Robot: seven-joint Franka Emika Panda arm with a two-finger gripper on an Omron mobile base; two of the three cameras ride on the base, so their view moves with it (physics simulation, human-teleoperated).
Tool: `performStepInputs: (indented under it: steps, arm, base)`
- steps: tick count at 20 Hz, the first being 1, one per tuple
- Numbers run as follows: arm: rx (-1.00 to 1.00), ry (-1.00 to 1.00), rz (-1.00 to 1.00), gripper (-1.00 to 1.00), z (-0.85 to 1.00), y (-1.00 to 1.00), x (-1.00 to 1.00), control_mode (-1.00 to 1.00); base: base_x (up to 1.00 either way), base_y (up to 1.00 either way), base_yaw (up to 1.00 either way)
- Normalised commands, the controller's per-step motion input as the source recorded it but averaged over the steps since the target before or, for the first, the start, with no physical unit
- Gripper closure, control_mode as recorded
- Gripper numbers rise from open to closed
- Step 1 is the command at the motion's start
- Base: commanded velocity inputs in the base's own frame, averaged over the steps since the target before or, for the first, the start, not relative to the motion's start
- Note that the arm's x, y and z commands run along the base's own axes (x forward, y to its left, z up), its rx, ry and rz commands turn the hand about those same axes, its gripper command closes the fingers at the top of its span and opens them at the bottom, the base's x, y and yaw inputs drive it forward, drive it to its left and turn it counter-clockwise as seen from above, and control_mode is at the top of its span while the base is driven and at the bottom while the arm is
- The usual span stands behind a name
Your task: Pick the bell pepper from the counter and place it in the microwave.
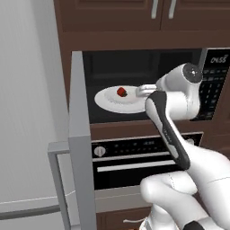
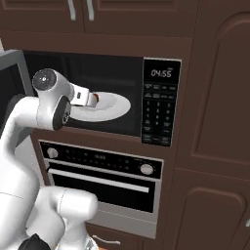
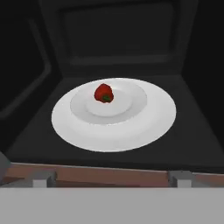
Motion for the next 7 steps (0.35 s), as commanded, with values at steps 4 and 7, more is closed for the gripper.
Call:
performStepInputs:
  steps: [4,7]
  arm:
    - [0.0,0.06,0.0,-1.0,0.0,0.0,-1.0,-1.0]
    - [0.0,-0.02,0.0,-1.0,-0.09,0.0,-1.0,-1.0]
  base:
    - [0.0,0.0,0.0]
    - [0.0,0.0,0.0]
